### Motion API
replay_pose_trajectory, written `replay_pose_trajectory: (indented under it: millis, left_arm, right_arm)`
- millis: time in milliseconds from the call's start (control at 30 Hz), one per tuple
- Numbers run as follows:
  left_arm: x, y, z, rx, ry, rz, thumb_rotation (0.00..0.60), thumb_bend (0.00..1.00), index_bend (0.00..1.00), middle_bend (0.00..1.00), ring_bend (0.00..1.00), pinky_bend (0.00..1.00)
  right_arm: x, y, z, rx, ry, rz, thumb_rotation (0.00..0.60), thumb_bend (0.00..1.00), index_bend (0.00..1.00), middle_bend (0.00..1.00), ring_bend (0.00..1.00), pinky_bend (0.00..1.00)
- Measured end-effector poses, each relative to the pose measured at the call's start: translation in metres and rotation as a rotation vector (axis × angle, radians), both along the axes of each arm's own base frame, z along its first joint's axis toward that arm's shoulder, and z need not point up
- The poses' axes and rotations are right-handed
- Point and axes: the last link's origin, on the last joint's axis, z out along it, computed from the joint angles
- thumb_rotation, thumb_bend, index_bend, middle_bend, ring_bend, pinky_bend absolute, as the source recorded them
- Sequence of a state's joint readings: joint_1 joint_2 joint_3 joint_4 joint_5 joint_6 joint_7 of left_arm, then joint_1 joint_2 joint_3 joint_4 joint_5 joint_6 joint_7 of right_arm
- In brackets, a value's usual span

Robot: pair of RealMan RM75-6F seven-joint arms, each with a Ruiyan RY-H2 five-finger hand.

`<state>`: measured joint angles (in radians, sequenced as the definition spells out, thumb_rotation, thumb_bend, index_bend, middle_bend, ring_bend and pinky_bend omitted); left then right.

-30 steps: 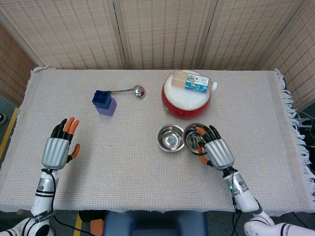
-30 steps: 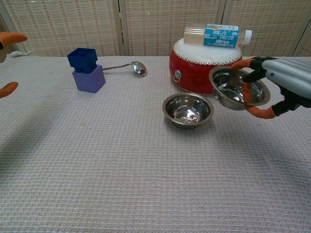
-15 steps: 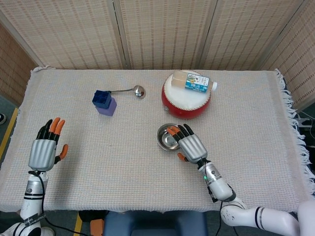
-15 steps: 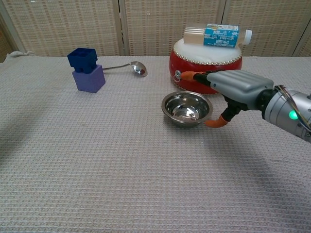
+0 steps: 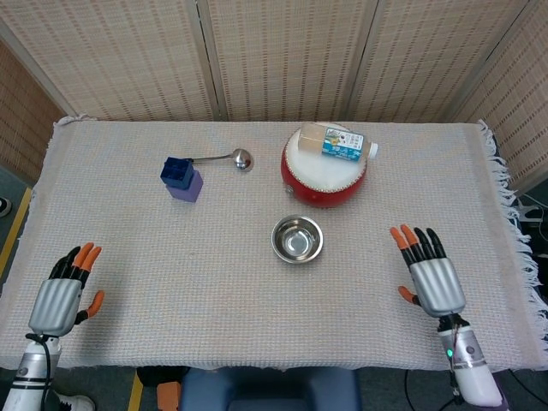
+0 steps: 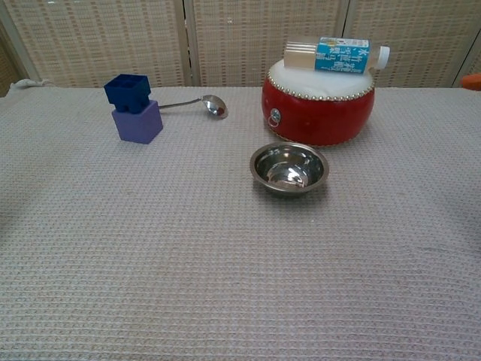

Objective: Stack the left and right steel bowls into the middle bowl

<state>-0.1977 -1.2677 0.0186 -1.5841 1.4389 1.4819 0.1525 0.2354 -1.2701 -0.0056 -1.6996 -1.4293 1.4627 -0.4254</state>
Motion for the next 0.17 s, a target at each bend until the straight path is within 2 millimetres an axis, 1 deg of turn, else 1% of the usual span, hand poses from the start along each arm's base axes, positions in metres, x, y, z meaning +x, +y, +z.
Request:
replay_pose_trajectory:
  millis: [33, 67, 133, 167]
  left_arm:
    - [-0.002, -0.006, 0.0, 0.0, -0.008, 0.014, 0.6, 0.41, 0.0, 0.0, 0.0, 0.12]
    - [-0.004, -0.01, 0.001, 0.002, -0.011, 0.024, 0.6, 0.41, 0.0, 0.0, 0.0, 0.12]
    - [-0.004, -0.013, 0.002, 0.002, 0.002, 0.023, 0.6, 0.41, 0.0, 0.0, 0.0, 0.12]
    - [-0.004, -0.014, 0.002, 0.003, 0.01, 0.017, 0.6, 0.41, 0.0, 0.0, 0.0, 0.12]
  right_arm:
    - [-0.014, 0.015, 0.008, -0.027, -0.002, -0.032, 0.6, 0.04, 0.0, 0.0, 0.0, 0.0]
    - [-0.023, 0.025, 0.013, -0.041, -0.006, -0.051, 0.6, 0.04, 0.0, 0.0, 0.0, 0.0]
    - [-0.038, 0.043, 0.023, -0.047, -0.016, -0.076, 0.6, 0.04, 0.0, 0.0, 0.0, 0.0]
    - [-0.042, 0.048, 0.027, -0.044, -0.025, -0.08, 0.6, 0.04, 0.0, 0.0, 0.0, 0.0]
